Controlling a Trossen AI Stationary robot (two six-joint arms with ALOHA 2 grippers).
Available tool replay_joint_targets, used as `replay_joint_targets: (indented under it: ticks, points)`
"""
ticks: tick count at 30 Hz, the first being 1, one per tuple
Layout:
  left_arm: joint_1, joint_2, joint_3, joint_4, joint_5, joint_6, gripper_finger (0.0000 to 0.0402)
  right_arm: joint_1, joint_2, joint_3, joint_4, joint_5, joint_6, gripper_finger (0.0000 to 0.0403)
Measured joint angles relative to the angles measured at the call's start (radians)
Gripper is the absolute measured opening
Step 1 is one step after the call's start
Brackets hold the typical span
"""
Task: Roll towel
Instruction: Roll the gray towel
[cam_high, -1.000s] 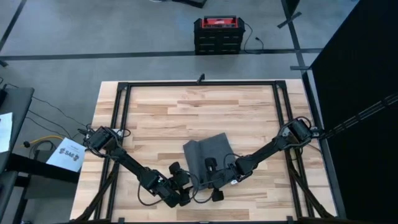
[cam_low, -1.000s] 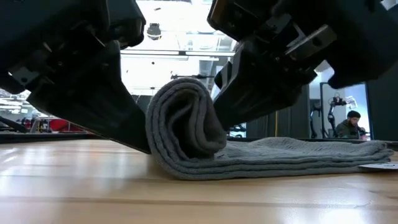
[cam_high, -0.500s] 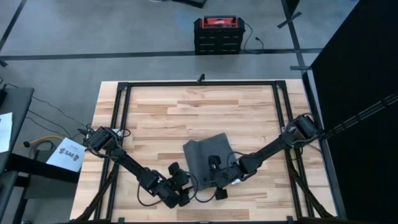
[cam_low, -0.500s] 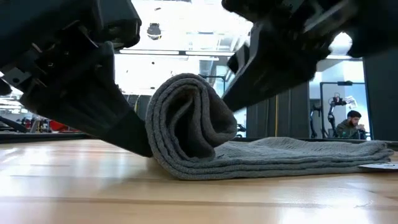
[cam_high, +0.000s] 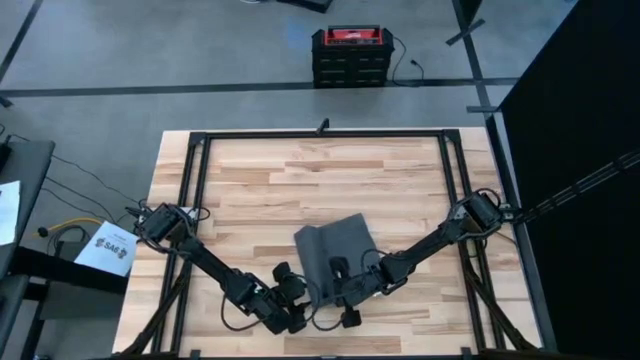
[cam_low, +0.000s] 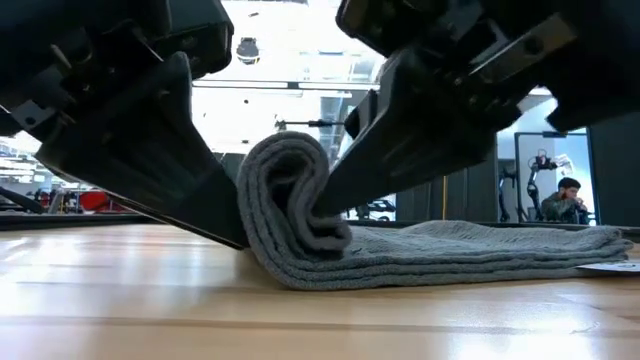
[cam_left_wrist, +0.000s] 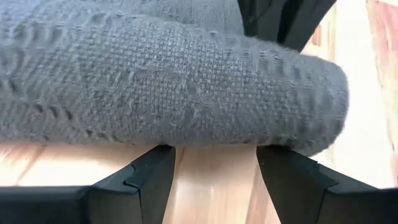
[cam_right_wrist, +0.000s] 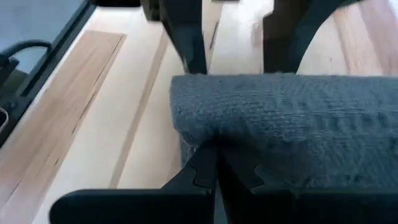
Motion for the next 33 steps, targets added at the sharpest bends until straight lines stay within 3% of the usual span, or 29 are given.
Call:
replay_joint_targets:
  ticks: [15, 33]
  points:
    - [0.016, 0.001, 0.0, 0.019, 0.014, 0.033, 0.0214, -0.016, 0.036, 0.0, 0.053, -0.034, -0.021, 0.0]
    - [0.013, -0.004, 0.001, -0.008, 0.071, 0.036, 0.0214, 0.003, -0.079, 0.0, -0.16, -0.017, -0.009, 0.0]
